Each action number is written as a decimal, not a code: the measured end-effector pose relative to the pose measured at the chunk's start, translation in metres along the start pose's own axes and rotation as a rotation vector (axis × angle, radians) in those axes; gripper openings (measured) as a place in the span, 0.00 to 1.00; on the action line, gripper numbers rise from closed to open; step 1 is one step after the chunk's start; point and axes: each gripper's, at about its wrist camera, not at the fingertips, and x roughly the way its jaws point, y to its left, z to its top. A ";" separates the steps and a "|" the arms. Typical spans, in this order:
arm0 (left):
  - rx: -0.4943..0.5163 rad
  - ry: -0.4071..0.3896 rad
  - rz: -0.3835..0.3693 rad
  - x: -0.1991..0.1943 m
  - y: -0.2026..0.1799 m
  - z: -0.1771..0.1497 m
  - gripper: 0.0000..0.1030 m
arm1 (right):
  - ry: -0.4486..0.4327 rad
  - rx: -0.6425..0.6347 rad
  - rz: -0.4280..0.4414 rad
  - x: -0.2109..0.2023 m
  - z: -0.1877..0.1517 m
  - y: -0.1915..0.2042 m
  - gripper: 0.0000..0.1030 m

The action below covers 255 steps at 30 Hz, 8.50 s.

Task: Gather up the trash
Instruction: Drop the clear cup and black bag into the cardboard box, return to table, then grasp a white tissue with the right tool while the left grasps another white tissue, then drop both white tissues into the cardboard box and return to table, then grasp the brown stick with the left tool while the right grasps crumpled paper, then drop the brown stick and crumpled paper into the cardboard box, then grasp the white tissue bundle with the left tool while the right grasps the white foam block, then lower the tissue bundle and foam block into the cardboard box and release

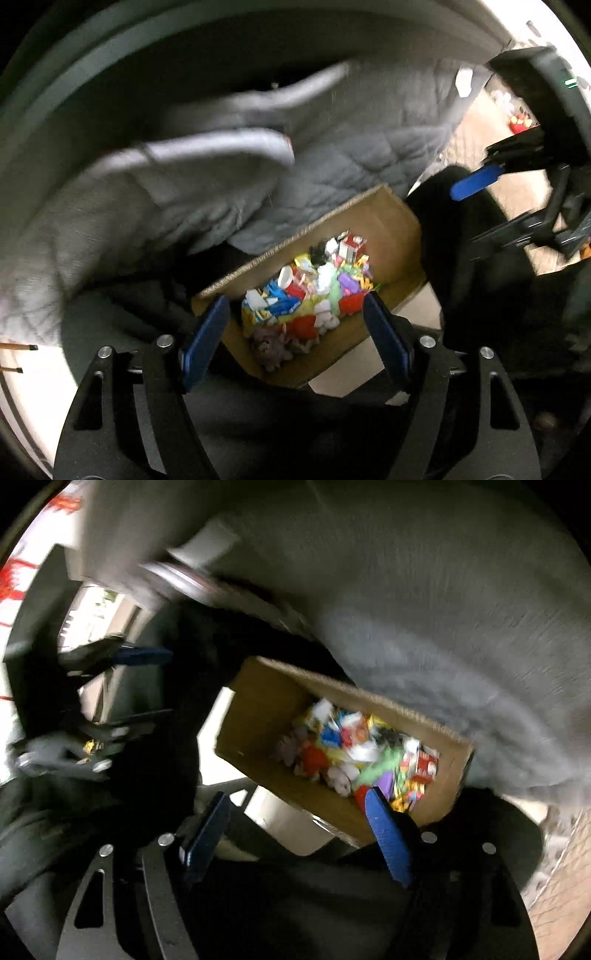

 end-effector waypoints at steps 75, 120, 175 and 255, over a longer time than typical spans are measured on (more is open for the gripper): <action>-0.249 -0.401 0.347 -0.144 -0.014 0.082 0.37 | -0.507 -0.116 0.031 -0.139 0.011 0.062 0.35; -0.398 -0.405 0.387 -0.145 0.072 0.150 0.87 | -0.404 0.023 -0.403 -0.133 0.224 -0.092 0.62; -0.008 -0.171 0.120 -0.075 -0.018 -0.005 0.57 | -0.274 -0.136 -0.014 -0.082 -0.008 0.049 0.62; 0.022 -0.087 0.176 -0.028 -0.027 0.020 0.86 | -0.175 -0.281 -0.153 -0.032 0.006 0.060 0.74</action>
